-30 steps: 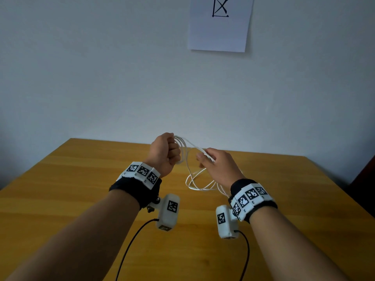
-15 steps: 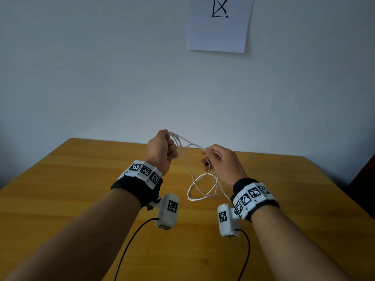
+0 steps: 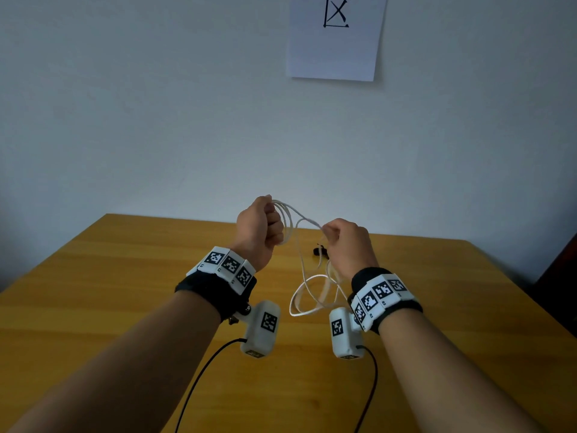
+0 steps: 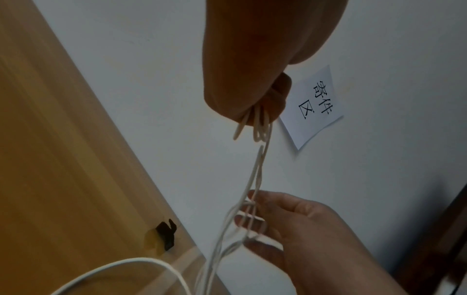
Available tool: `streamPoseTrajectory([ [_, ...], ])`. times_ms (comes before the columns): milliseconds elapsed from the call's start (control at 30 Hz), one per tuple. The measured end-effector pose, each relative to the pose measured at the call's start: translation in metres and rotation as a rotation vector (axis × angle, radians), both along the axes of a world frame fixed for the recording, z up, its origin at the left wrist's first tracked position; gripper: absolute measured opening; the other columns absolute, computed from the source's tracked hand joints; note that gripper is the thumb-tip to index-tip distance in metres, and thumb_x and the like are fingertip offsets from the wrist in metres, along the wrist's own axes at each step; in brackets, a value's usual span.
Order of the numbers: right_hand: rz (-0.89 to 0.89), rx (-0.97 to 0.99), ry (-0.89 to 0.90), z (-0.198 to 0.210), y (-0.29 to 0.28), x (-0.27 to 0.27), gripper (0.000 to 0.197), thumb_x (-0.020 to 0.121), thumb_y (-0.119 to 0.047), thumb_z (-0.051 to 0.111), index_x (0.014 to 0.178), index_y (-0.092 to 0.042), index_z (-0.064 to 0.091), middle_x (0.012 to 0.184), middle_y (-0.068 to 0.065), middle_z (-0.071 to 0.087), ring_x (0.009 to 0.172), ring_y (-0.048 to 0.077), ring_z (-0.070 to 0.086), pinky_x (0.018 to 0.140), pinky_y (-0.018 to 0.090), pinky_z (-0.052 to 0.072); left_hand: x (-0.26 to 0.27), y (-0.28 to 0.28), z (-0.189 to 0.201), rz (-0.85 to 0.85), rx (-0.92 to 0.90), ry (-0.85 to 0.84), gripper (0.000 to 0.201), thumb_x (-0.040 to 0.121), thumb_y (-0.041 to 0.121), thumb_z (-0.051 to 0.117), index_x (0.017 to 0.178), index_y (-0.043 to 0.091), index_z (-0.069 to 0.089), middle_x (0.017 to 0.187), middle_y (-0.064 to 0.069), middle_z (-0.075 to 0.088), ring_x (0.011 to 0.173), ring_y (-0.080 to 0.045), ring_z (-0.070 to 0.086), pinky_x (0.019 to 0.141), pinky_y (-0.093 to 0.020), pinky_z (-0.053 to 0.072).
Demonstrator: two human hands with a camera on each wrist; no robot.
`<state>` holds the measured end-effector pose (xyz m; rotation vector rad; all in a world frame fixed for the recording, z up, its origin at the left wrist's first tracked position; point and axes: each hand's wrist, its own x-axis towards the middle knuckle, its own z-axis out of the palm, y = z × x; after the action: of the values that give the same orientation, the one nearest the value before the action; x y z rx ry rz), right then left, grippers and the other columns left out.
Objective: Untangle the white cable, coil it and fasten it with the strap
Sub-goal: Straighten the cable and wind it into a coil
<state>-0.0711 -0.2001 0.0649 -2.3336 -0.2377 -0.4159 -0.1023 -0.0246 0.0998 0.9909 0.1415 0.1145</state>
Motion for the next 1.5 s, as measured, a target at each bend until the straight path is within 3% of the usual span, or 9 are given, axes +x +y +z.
streamPoseTrajectory([
  [133, 0.086, 0.034, -0.085, 0.003, 0.009, -0.012, 0.040, 0.097, -0.002, 0.056, 0.130, -0.021, 0.064, 0.133, -0.003, 0.065, 0.125, 0.012, 0.059, 0.097, 0.021, 0.046, -0.001, -0.002, -0.001, -0.066, 0.075, -0.013, 0.041, 0.101, 0.021, 0.042, 0.062, 0.024, 0.028, 0.055, 0.005, 0.018, 0.044, -0.012, 0.014, 0.037, -0.024, 0.016],
  [367, 0.218, 0.188, -0.116, 0.015, 0.022, -0.015, 0.027, 0.106, -0.011, 0.049, 0.117, -0.014, 0.074, 0.094, -0.003, 0.077, 0.083, -0.002, 0.069, 0.073, 0.018, 0.053, 0.000, 0.001, -0.004, -0.072, 0.124, -0.003, 0.042, 0.099, 0.021, 0.045, 0.060, 0.024, 0.028, 0.052, 0.005, 0.019, 0.042, -0.012, 0.014, 0.038, -0.023, 0.015],
  [533, 0.257, 0.295, 0.005, 0.014, 0.018, -0.014, 0.024, 0.104, -0.007, 0.055, 0.112, -0.015, 0.076, 0.096, 0.000, 0.077, 0.091, 0.006, 0.074, 0.076, 0.026, 0.064, 0.001, 0.004, -0.007, -0.030, 0.149, -0.004, 0.041, 0.099, 0.021, 0.044, 0.061, 0.024, 0.028, 0.051, 0.005, 0.019, 0.042, -0.013, 0.013, 0.038, -0.022, 0.016],
  [700, 0.208, 0.345, 0.077, 0.018, 0.013, -0.015, 0.021, 0.101, -0.003, 0.060, 0.111, -0.013, 0.074, 0.098, 0.005, 0.075, 0.086, 0.009, 0.073, 0.060, 0.013, 0.056, -0.001, 0.006, -0.005, 0.021, 0.166, -0.009, 0.043, 0.100, 0.020, 0.043, 0.059, 0.023, 0.030, 0.050, 0.005, 0.021, 0.042, -0.013, 0.014, 0.040, -0.024, 0.016],
  [867, -0.032, 0.271, 0.043, 0.013, 0.003, -0.006, 0.020, 0.096, -0.001, 0.058, 0.109, -0.015, 0.064, 0.095, 0.002, 0.070, 0.060, 0.017, 0.074, 0.056, 0.024, 0.059, -0.002, 0.009, -0.006, 0.116, 0.178, 0.006, 0.041, 0.098, 0.019, 0.043, 0.059, 0.022, 0.031, 0.048, 0.006, 0.023, 0.041, -0.013, 0.015, 0.040, -0.023, 0.016],
  [1033, -0.206, 0.196, 0.041, 0.004, -0.007, 0.003, 0.018, 0.089, -0.002, 0.058, 0.083, -0.018, 0.059, 0.086, 0.005, 0.071, 0.076, 0.029, 0.074, 0.073, 0.043, 0.063, -0.001, 0.011, -0.007, 0.228, 0.184, 0.039, 0.036, 0.096, 0.017, 0.042, 0.061, 0.020, 0.034, 0.048, 0.006, 0.025, 0.040, -0.014, 0.018, 0.043, -0.023, 0.017],
  [1100, -0.251, 0.110, 0.039, 0.000, -0.010, 0.004, 0.025, 0.093, -0.001, 0.057, 0.076, -0.019, 0.060, 0.091, 0.003, 0.072, 0.089, 0.029, 0.072, 0.078, 0.040, 0.061, 0.000, 0.012, -0.008, 0.264, 0.181, 0.048, 0.035, 0.094, 0.016, 0.042, 0.061, 0.020, 0.034, 0.049, 0.005, 0.025, 0.040, -0.014, 0.019, 0.042, -0.022, 0.018],
  [1300, -0.352, -0.071, 0.176, -0.001, -0.022, -0.002, 0.034, 0.093, -0.005, 0.058, 0.124, -0.012, 0.071, 0.127, 0.012, 0.068, 0.110, 0.035, 0.068, 0.088, 0.040, 0.057, 0.002, 0.014, -0.007, 0.335, 0.182, 0.055, 0.028, 0.092, 0.016, 0.043, 0.064, 0.017, 0.036, 0.046, 0.005, 0.027, 0.037, -0.014, 0.021, 0.042, -0.023, 0.019],
  [1500, -0.426, -0.138, 0.366, -0.002, -0.025, -0.004, 0.048, 0.088, -0.033, 0.075, 0.121, -0.002, 0.057, 0.127, 0.020, 0.048, 0.085, 0.038, 0.063, 0.067, 0.038, 0.052, 0.002, 0.019, -0.007, 0.414, 0.145, 0.066, 0.030, 0.092, 0.016, 0.041, 0.063, 0.016, 0.035, 0.044, 0.005, 0.029, 0.035, -0.012, 0.023, 0.041, -0.023, 0.020],
])
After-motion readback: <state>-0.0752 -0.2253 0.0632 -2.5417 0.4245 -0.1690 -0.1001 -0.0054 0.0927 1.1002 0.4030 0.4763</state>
